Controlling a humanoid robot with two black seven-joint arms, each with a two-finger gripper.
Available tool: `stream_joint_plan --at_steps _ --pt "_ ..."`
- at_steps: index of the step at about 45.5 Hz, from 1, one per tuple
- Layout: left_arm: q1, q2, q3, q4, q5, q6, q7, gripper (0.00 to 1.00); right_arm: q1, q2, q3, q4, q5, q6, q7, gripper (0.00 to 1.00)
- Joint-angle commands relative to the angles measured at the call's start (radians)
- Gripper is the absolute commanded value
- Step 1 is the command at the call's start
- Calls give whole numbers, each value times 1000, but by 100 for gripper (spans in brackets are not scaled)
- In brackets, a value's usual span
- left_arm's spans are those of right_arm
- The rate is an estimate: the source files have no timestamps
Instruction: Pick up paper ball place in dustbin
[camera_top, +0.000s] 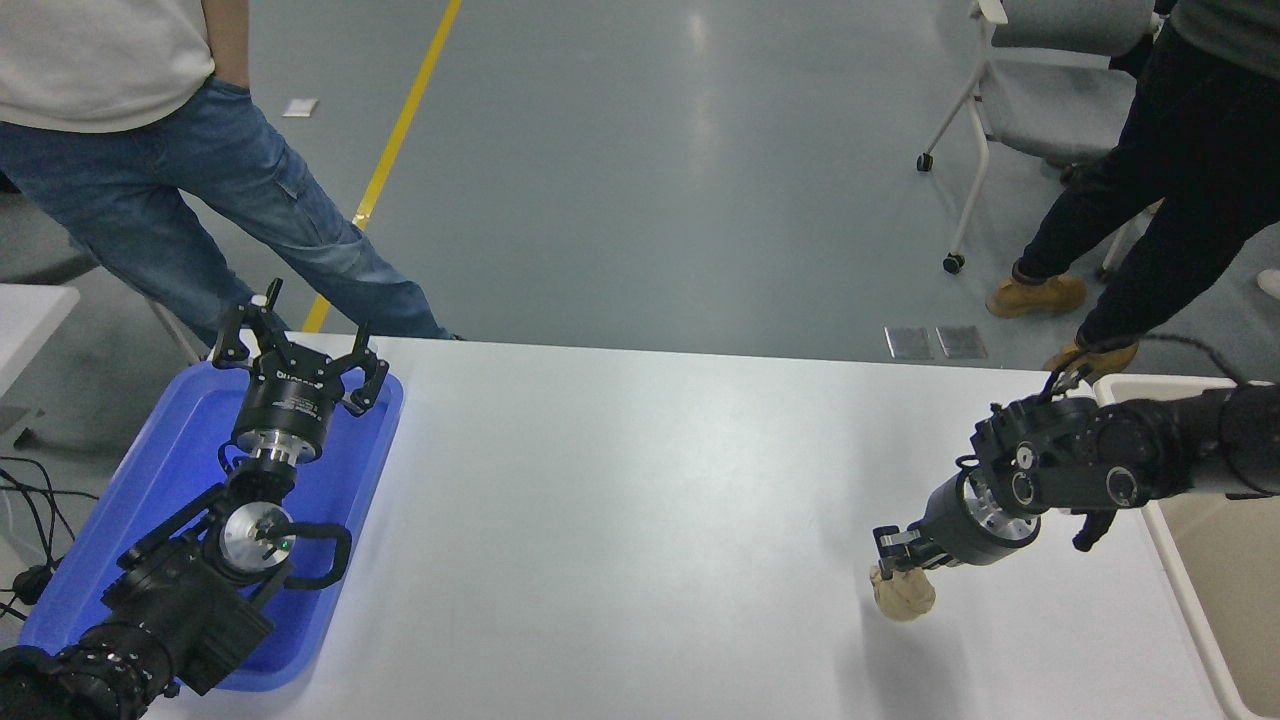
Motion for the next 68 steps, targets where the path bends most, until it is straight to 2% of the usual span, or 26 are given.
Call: stream_joint_plan --at_steps 1,13,26,53,68 --pt "0 0 0 0 1 0 0 100 236 -117 -50 122 -16 72 1 0" --pt "0 0 0 0 -1 0 0 100 518 -214 -53 140 -39 265 0 0" --pt "0 0 0 0 1 0 0 100 751 -229 -54 139 -37 410 0 0" --pt "0 0 0 0 1 0 0 100 791 -258 -57 120 -43 414 0 0" --pt "0 0 0 0 1 0 0 100 546 -382 -51 -165 -106 413 -3 0"
